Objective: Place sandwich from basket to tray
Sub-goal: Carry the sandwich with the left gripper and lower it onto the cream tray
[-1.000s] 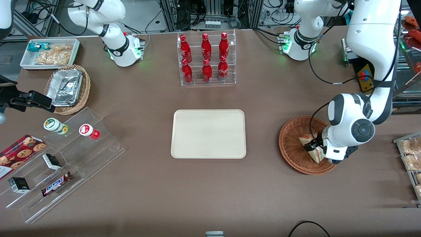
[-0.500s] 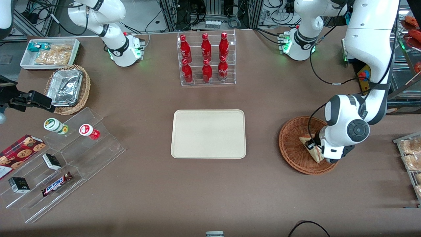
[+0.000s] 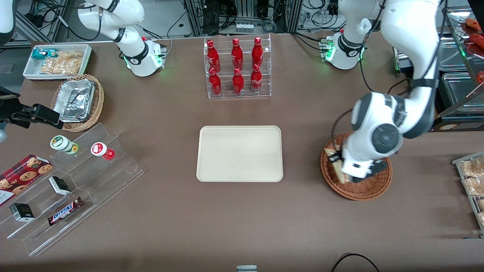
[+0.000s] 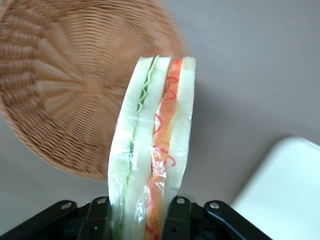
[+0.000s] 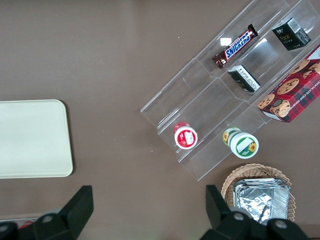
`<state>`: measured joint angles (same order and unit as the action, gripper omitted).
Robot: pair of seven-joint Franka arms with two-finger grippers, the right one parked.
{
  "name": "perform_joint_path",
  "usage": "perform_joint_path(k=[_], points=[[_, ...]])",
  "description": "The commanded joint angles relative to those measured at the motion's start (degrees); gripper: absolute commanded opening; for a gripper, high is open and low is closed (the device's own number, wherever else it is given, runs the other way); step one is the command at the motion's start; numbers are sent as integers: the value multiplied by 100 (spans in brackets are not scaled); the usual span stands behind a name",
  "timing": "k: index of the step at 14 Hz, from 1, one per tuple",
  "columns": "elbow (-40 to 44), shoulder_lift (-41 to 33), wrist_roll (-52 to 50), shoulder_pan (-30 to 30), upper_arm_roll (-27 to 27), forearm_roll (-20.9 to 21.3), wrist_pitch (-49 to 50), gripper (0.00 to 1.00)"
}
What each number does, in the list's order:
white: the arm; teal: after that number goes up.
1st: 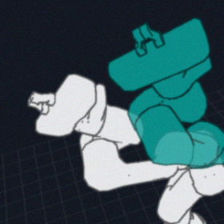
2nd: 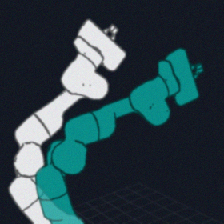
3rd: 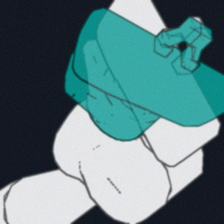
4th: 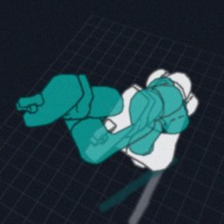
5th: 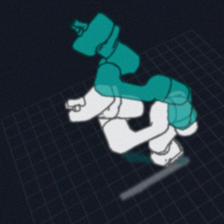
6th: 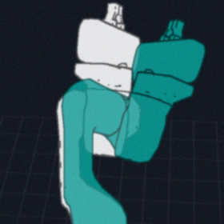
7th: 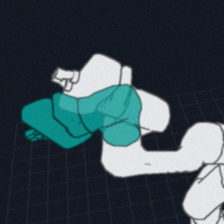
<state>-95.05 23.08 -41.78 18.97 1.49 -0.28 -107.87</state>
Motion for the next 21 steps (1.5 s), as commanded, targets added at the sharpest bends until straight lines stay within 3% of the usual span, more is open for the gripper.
perform_joint_path(k=[1, 6, 9, 11, 19, 20, 21], points=[[820, 529, -84, 729, -70, -42, 267, 33], [2092, 1749, -443, 1846, -44, -60, 214, 33], [2972, 2558, -629, 2111, 35, -60, 161, 33], [3098, 2789, -961, 2094, 324, -51, -75, 33], [3063, 3167, -1235, 2129, 554, -25, -533, 37], [3054, 3167, -1244, 2190, 563, -16, -533, 41], [3054, 3141, -1244, 2208, 563, -7, -516, 66]])
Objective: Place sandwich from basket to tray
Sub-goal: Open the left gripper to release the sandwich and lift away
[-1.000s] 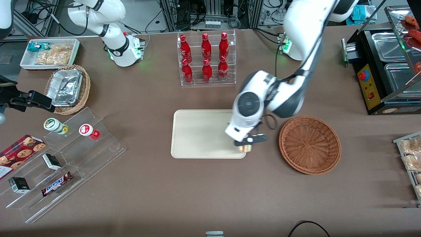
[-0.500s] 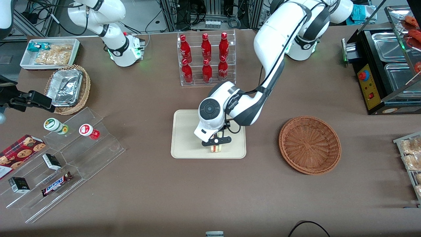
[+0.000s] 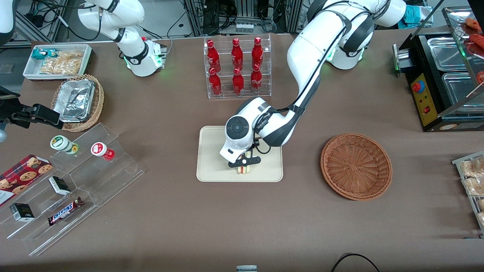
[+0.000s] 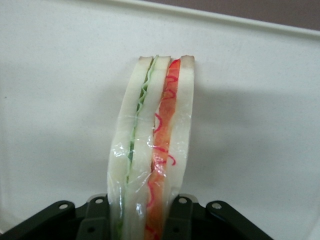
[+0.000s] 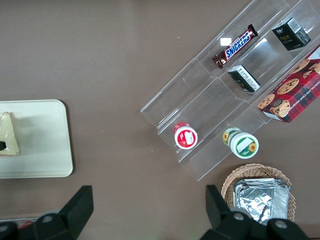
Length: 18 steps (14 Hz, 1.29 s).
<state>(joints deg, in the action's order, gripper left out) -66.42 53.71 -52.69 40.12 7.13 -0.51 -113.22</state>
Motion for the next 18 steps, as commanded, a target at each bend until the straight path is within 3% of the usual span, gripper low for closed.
perform_joint_path(k=[1, 5, 6, 13, 18], points=[[190, 17, -136, 84, -10, 16, 45, 100], [85, -851, -49, -170, -123, 51, 745, 100], [-63, -1541, 161, -650, -115, 34, 1375, 100], [-2997, -4313, 2628, -2427, -106, -28, 1715, 100], [-3211, -5141, 3676, -3387, -115, -107, 2356, 100]])
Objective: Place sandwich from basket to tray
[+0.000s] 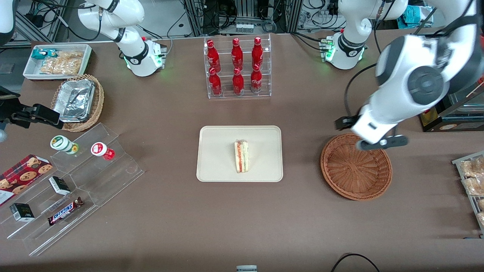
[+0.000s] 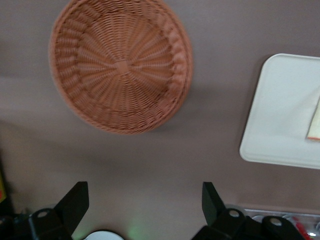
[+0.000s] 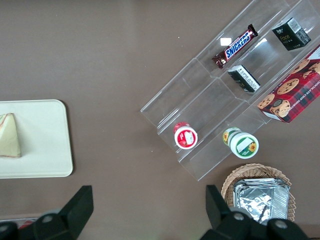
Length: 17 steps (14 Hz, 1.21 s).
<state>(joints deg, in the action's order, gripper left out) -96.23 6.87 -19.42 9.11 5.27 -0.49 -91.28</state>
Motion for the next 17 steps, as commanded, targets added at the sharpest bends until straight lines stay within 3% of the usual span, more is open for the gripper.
perform_joint_path(k=[1, 5, 17], points=[[-220, -580, 473, -400, 62, -170, 224, 100], [209, -757, 852, -674, 53, -170, 742, 100], [694, -748, 870, -674, 35, -100, 751, 100]])
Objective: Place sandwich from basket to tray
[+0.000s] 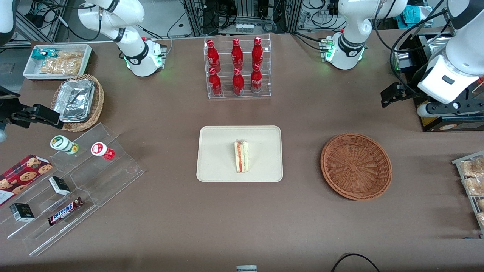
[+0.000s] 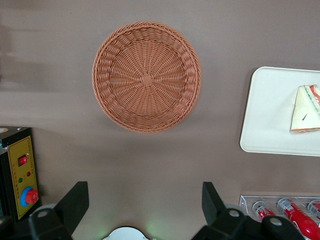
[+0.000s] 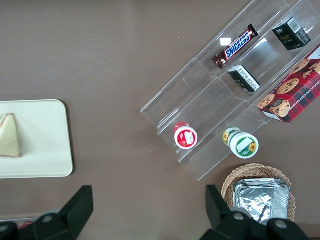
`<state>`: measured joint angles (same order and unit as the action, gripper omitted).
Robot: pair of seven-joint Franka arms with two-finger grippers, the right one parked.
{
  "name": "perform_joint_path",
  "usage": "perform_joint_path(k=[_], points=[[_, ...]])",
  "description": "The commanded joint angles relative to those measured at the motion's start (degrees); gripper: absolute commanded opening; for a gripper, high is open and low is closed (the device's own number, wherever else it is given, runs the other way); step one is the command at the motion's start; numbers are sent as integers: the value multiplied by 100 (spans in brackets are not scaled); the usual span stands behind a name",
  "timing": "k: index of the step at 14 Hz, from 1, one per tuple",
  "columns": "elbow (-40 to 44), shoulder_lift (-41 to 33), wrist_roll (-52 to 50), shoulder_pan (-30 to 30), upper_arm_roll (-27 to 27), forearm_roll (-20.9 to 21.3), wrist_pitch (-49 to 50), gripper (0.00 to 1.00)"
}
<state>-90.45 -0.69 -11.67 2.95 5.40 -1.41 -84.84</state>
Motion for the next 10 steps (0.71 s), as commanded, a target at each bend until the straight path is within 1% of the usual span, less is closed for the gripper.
perform_joint_path(k=[1, 3, 6, 10], points=[[124, 7, 103, -58, -30, 9, 108, 100], [159, 16, 130, -58, -206, -17, 117, 100], [151, 25, 401, -58, -224, 0, 117, 100], [151, 25, 420, -58, -233, -8, 117, 100]])
